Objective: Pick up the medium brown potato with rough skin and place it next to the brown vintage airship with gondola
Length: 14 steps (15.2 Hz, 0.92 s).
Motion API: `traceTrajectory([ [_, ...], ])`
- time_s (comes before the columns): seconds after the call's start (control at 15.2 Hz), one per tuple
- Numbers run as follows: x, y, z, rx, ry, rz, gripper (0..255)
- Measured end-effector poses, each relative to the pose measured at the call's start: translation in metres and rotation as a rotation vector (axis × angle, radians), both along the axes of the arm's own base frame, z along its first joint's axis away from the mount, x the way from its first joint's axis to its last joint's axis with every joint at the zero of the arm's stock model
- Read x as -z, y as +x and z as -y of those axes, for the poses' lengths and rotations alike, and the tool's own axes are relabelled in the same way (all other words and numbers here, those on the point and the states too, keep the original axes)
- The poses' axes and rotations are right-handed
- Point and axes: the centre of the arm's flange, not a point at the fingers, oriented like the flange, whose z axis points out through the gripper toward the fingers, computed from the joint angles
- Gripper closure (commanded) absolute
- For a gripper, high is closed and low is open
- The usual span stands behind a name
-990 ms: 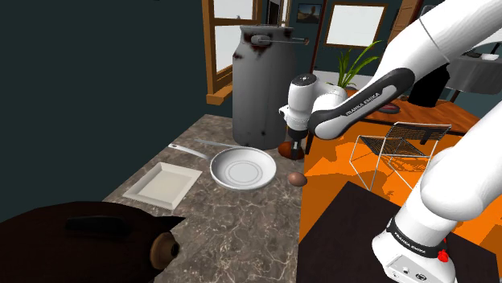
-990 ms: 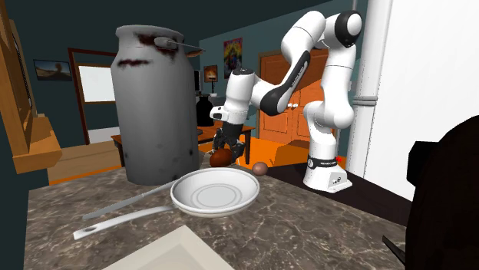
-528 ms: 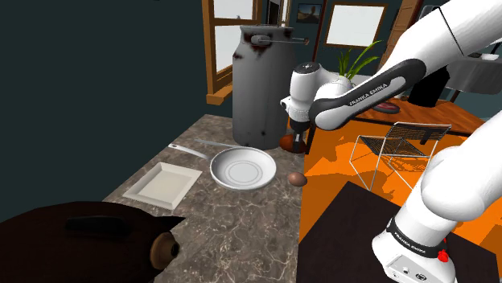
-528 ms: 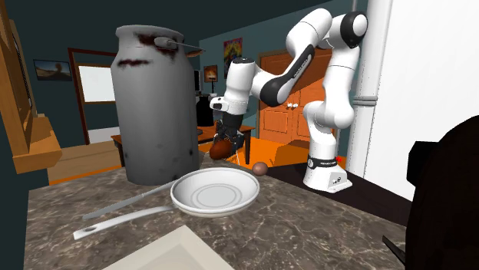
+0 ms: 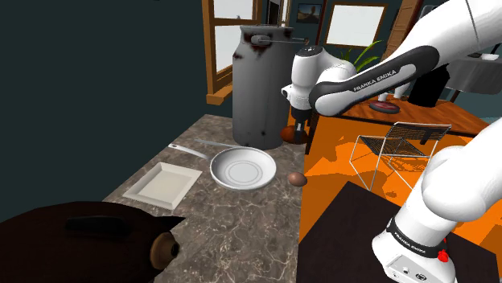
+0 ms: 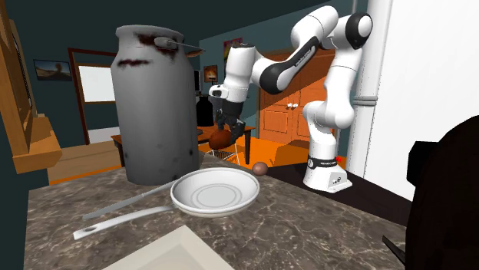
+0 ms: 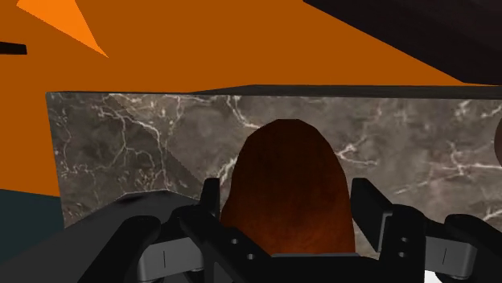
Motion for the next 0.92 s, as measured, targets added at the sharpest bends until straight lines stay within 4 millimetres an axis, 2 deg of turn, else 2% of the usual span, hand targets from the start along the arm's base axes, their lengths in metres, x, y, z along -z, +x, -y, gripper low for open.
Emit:
traceTrajectory([
  [0.92,-0.073,0.0,0.001,0.0,0.0,0.0,255],
])
